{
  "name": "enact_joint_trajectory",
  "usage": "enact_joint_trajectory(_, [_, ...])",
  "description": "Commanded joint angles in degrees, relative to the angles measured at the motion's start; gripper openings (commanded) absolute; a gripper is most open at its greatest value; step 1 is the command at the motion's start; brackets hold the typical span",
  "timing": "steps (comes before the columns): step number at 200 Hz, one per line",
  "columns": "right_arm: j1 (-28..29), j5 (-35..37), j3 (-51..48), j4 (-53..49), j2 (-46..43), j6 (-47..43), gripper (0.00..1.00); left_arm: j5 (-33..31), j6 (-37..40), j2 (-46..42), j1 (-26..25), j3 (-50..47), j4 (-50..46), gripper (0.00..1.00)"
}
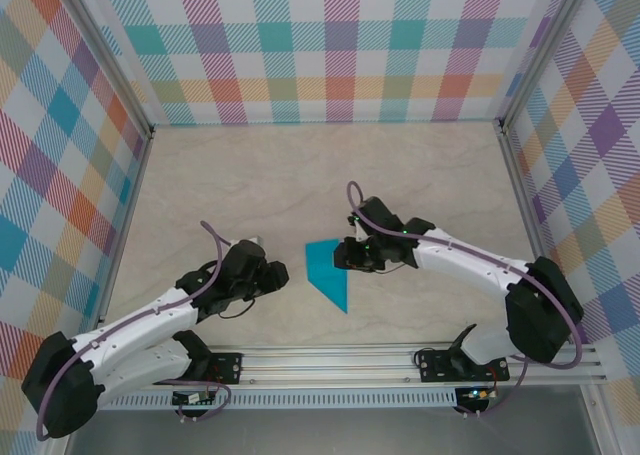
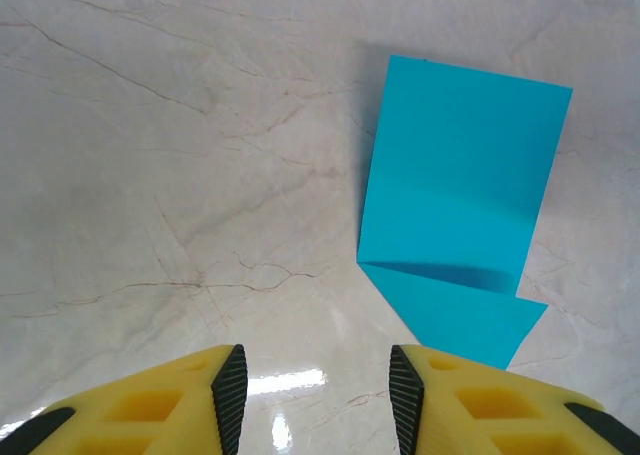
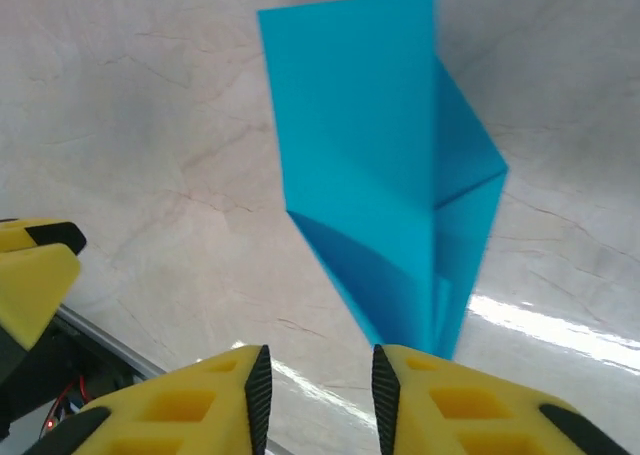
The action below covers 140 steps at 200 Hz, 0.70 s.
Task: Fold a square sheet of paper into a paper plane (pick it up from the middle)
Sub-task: Turn over the paper at the center of the table, then fold the wing for the fifth time at the center of the table.
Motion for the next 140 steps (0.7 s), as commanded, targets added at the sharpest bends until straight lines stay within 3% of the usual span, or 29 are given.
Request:
enact_joint_trajectory(1, [-0.8,-10.9,-5.0,11.3,-1.7,0.9,0.20,3.5,0.0,2.9,0.8,0.5,4.8,0.45])
enact_joint_trajectory(24, [-0.8,-15.5,-7.4,14.8,-1.0,1.0,0.12,5.9,-0.2,6.8,0.7,1.7,6.9,0.45])
enact_joint_trajectory(140, [-3.1,-17.7,-8.5,19.7,11.5,-0.5,0.11,10.9,-2.0,16.5,0.7,3.5,11.7,0.47])
